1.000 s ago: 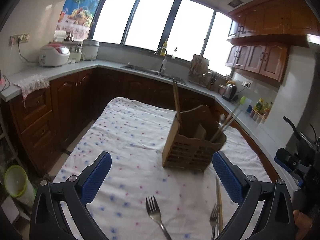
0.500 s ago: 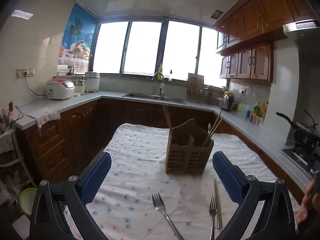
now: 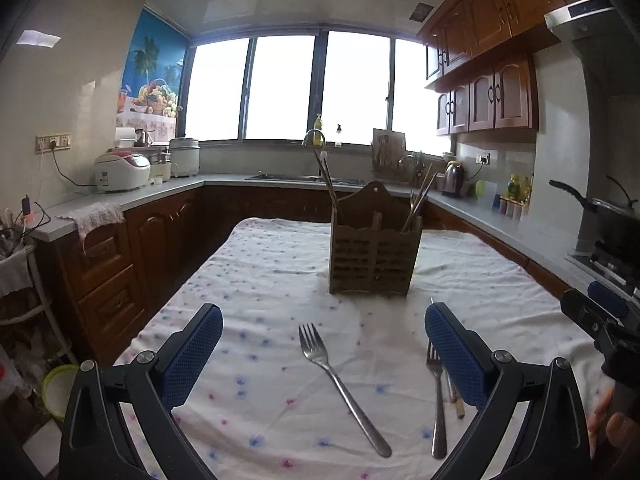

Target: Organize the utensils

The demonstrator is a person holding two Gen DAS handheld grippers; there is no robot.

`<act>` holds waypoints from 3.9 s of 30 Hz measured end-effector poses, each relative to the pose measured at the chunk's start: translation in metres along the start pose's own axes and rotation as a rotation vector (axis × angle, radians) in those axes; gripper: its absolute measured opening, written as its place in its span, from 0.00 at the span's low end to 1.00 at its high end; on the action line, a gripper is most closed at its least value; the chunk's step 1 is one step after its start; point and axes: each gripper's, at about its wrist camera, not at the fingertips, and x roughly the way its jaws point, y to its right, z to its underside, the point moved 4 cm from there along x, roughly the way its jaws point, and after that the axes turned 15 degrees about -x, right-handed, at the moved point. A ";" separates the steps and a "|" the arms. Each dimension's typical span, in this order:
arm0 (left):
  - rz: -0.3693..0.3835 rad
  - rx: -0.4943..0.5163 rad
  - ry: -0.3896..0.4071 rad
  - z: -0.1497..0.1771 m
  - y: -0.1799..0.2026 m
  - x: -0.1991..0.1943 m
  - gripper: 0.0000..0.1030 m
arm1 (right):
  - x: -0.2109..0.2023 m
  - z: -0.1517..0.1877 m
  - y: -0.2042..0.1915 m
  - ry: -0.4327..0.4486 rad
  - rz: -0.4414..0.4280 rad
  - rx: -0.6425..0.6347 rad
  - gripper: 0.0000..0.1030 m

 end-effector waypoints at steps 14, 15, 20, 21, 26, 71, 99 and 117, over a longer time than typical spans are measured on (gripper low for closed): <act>-0.017 0.031 -0.020 0.001 0.009 -0.006 0.99 | 0.001 0.007 -0.009 -0.017 -0.033 0.003 1.00; -0.019 0.033 -0.021 0.005 0.007 -0.005 0.99 | 0.001 0.008 -0.010 -0.017 -0.034 0.004 1.00; -0.028 0.020 -0.026 0.006 0.005 -0.005 0.99 | -0.001 0.010 -0.009 -0.015 -0.031 0.012 1.00; -0.030 0.021 -0.028 0.006 0.005 -0.005 0.99 | -0.001 0.011 -0.008 -0.015 -0.033 0.015 1.00; -0.044 0.034 -0.019 0.007 0.006 -0.006 0.99 | -0.002 0.013 -0.007 -0.022 -0.032 0.024 1.00; -0.074 0.062 0.000 0.011 0.003 -0.007 0.99 | 0.000 0.013 -0.006 -0.026 -0.036 0.036 1.00; -0.081 0.061 -0.008 0.010 0.002 -0.002 0.99 | 0.001 0.011 -0.009 -0.027 -0.038 0.037 1.00; -0.076 0.062 -0.010 0.010 0.000 -0.002 0.99 | 0.003 0.010 -0.012 -0.029 -0.042 0.042 1.00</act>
